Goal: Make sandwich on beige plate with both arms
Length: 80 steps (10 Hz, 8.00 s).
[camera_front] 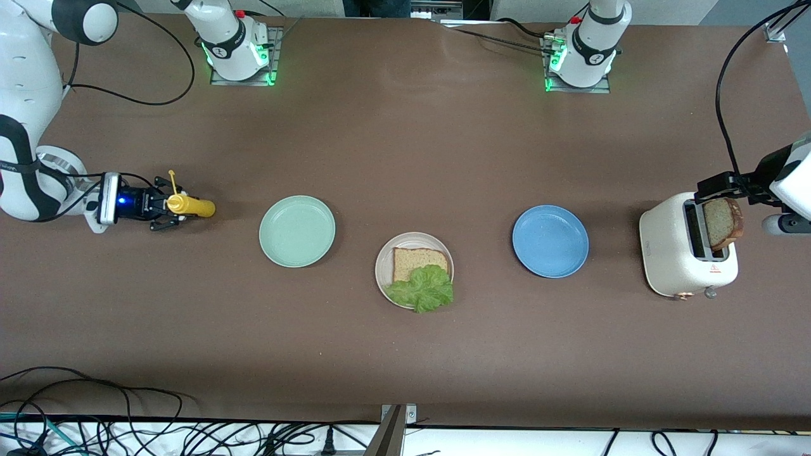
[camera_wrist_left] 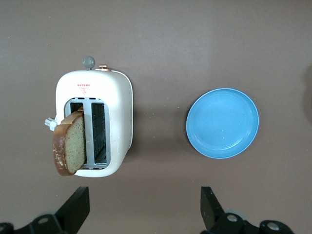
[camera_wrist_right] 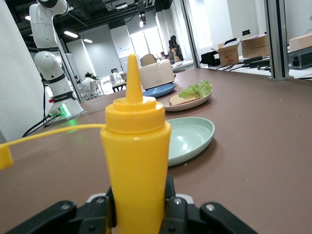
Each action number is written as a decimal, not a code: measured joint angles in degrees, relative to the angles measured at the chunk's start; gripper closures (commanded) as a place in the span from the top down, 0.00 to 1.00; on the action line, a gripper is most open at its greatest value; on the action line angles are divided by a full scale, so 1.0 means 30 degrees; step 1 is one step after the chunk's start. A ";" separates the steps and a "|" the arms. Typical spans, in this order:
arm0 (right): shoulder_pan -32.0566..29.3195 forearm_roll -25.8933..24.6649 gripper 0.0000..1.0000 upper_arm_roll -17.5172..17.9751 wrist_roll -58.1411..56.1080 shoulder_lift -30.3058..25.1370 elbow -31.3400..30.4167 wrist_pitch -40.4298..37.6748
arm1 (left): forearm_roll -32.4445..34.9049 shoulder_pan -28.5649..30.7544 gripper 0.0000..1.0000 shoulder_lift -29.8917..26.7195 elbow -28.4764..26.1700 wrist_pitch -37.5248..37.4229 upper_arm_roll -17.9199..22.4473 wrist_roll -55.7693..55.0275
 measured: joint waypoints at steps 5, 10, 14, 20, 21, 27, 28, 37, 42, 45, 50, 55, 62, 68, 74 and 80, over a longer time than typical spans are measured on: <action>0.4618 -0.1962 0.00 -0.0036 0.9857 -0.4154 0.3866 0.5110 | 0.0000 0.0001 1.00 -0.0001 0.0000 -0.0027 0.0001 0.0000; 1.1013 -1.0610 0.00 0.0081 2.0456 -0.4795 0.7293 1.1496 | 0.0000 0.0001 1.00 0.0004 0.0000 -0.0070 -0.0005 0.0000; 1.6078 -1.9580 0.00 0.0178 3.0031 -0.3991 0.7593 1.5352 | 0.0000 0.0001 1.00 0.0003 0.0000 -0.0108 -0.0005 0.0000; 2.1270 -3.2032 0.00 0.0197 4.2429 -0.1460 0.7601 1.5962 | 0.0000 0.0000 1.00 0.0003 0.0001 -0.0127 -0.0006 0.0000; 2.1823 -3.3479 0.00 0.0191 4.3796 -0.1045 0.7599 1.5834 | 0.0000 -0.0001 1.00 0.0003 0.0000 -0.0129 -0.0008 0.0000; 2.3694 -3.7440 0.00 0.0049 4.7576 0.0563 0.7667 1.4314 | 0.0000 -0.0001 1.00 0.0001 0.0003 -0.0133 -0.0010 0.0000; 2.3695 -3.7443 0.00 -0.0067 4.7576 0.0561 0.7870 1.4054 | 0.0000 -0.0001 1.00 0.0001 0.0002 -0.0134 -0.0010 0.0000; 1.3905 -1.8985 0.00 -0.2263 3.0659 -0.5426 1.0671 0.9061 | 0.0000 -0.0001 1.00 0.0001 0.0015 -0.0140 -0.0002 0.0000; 0.5420 -0.7095 0.00 -0.2127 1.8097 -0.5171 0.6266 0.4085 | 0.0000 -0.0001 1.00 0.0001 0.0022 -0.0142 -0.0004 0.0000; 0.3793 -0.4251 0.00 -0.2056 1.0631 -0.5169 0.1461 0.3332 | 0.0000 0.0011 1.00 0.0002 0.0030 -0.0146 -0.0002 0.0000; 0.2720 -0.2052 0.00 -0.1960 0.0420 -0.4787 -0.3473 0.3123 | 0.0003 0.1786 1.00 0.0876 -0.0047 0.0714 0.0239 0.1013; 0.2330 -0.0073 0.34 -0.1835 -0.3851 -0.1774 -0.3767 0.1490 | -0.0353 0.4203 1.00 0.3610 -0.0848 0.1883 0.0217 0.3908; 0.2191 0.0369 0.99 -0.1764 -0.1942 -0.1758 -0.2412 0.0889 | 0.1761 0.4252 0.00 0.4420 -0.2422 0.3566 0.0011 0.4569; 0.2228 -0.5318 0.99 -0.2113 1.2493 -0.4842 0.5526 -0.0122 | 0.2425 0.4096 0.00 0.3103 -0.2122 0.3183 -0.0743 0.4641; 0.3042 -0.7715 1.00 -0.1998 1.7422 -0.4875 0.8174 -0.0531 | 0.2955 -0.0638 0.00 0.1037 -0.0815 0.1836 -0.1822 0.4559; 0.2394 -0.7943 1.00 -0.2141 1.7385 -0.4144 0.8138 -0.0552 | 0.0341 -0.5626 0.00 0.4166 0.0927 0.2116 -0.1881 0.1431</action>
